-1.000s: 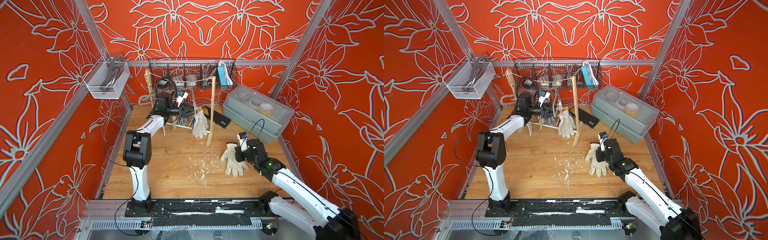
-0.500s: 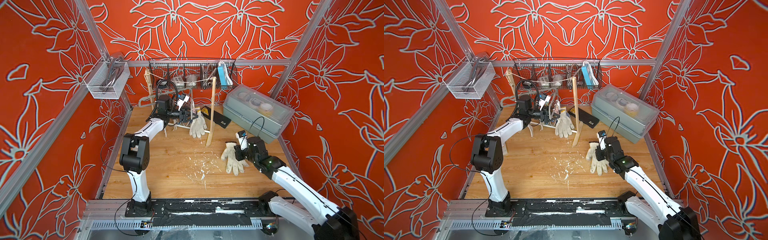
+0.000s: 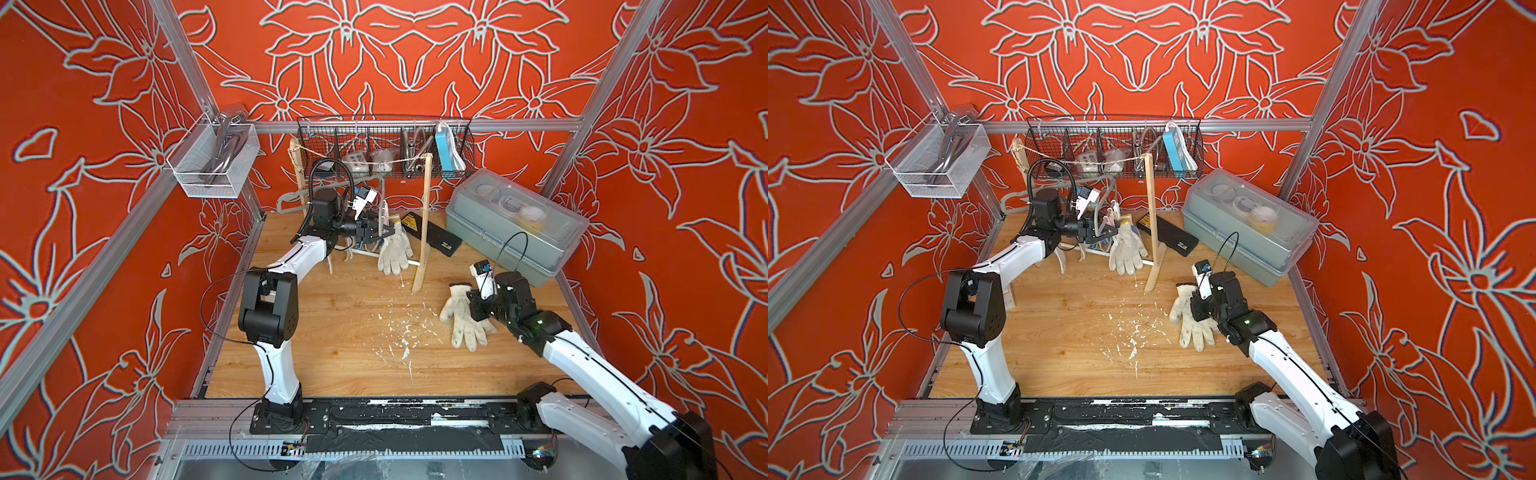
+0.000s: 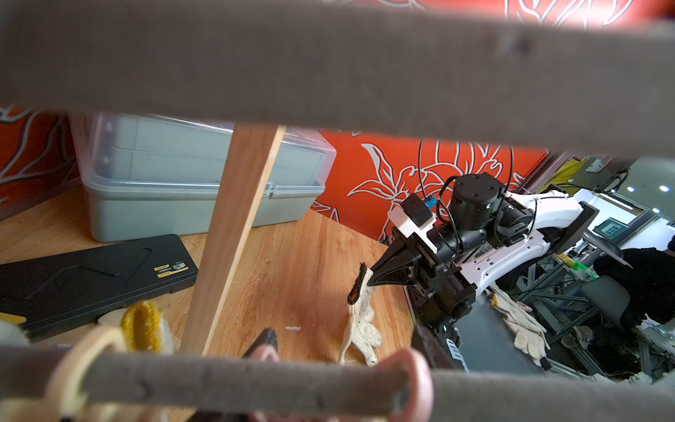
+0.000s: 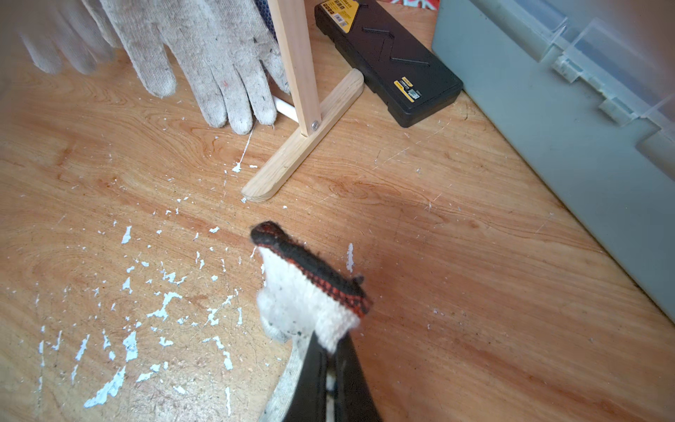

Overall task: Clip the gloves onto a hanger to dry
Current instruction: Open the clamp at the hanger.

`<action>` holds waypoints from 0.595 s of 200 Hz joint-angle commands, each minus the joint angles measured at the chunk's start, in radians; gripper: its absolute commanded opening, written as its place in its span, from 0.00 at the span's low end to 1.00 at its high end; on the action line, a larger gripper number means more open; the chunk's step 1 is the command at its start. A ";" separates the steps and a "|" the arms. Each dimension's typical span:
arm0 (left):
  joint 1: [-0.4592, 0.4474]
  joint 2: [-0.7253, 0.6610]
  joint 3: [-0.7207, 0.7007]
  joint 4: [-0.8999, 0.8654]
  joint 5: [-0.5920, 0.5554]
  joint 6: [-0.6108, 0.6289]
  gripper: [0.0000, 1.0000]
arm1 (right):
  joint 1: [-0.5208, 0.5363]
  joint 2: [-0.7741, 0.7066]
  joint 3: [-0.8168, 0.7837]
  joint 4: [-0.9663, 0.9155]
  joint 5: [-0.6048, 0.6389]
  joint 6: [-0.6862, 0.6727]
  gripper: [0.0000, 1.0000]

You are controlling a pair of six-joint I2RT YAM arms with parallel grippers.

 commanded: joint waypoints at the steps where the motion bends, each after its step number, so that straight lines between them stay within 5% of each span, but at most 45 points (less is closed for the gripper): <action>1: 0.020 -0.010 0.007 0.110 0.033 -0.057 0.53 | -0.005 0.004 0.032 0.005 -0.021 -0.013 0.00; 119: 0.043 0.013 -0.014 0.290 0.026 -0.181 0.20 | -0.006 0.025 0.040 0.020 -0.072 0.001 0.00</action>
